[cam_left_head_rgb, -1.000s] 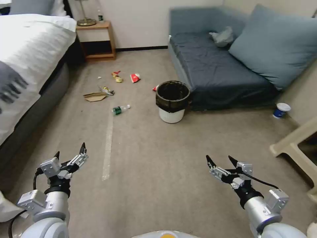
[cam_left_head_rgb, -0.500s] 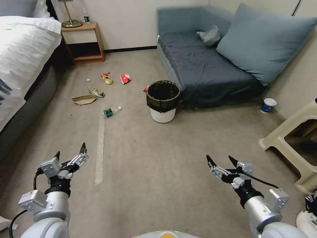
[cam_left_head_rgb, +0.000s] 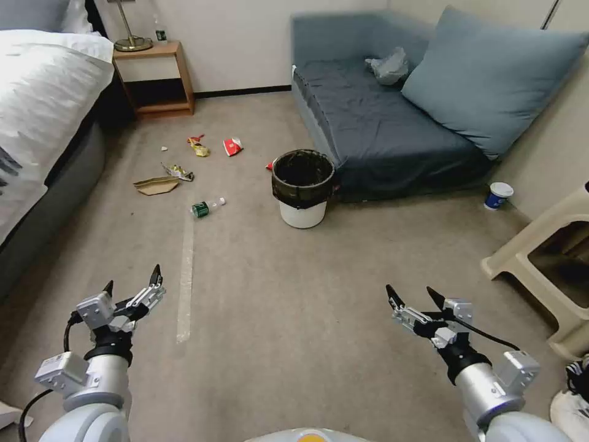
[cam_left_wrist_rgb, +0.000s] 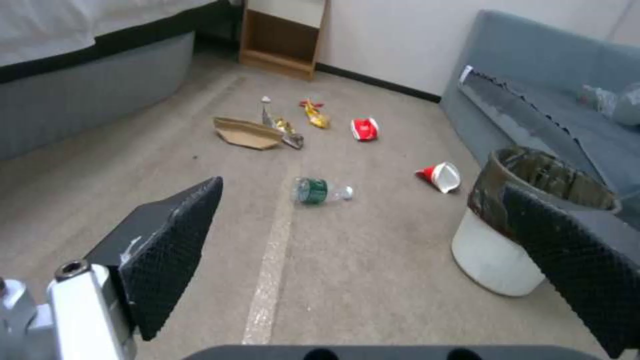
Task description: Pick up the trash can from the floor.
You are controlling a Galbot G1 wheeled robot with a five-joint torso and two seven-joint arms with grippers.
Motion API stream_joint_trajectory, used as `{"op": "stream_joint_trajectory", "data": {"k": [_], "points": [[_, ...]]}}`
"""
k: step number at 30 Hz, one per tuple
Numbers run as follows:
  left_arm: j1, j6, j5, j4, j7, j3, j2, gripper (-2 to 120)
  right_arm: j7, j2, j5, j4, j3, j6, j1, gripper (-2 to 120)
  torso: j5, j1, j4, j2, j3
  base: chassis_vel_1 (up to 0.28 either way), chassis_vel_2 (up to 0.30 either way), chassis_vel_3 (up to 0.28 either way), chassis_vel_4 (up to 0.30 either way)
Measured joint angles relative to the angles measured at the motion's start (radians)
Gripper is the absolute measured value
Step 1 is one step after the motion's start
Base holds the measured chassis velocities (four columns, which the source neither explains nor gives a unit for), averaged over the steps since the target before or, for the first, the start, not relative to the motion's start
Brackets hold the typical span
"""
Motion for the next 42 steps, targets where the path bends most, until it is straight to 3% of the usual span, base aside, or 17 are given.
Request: {"op": "stream_joint_trajectory", "data": {"k": [30, 42], "points": [[-0.002, -0.005, 0.004, 0.007, 0.008, 0.002, -0.004, 100, -0.052, -0.001, -0.002, -0.033, 0.002, 0.037, -0.002, 100, 0.0000, 0.000, 0.0000, 0.000, 0.000, 0.000, 0.000, 0.000, 0.000], [-0.007, -0.006, 0.005, 0.015, 0.009, 0.003, -0.005, 100, -0.056, -0.008, 0.006, -0.049, 0.003, 0.041, 0.011, 100, -0.0001, 0.000, 0.0001, 0.000, 0.000, -0.128, 0.126, 0.121, -0.129]]}}
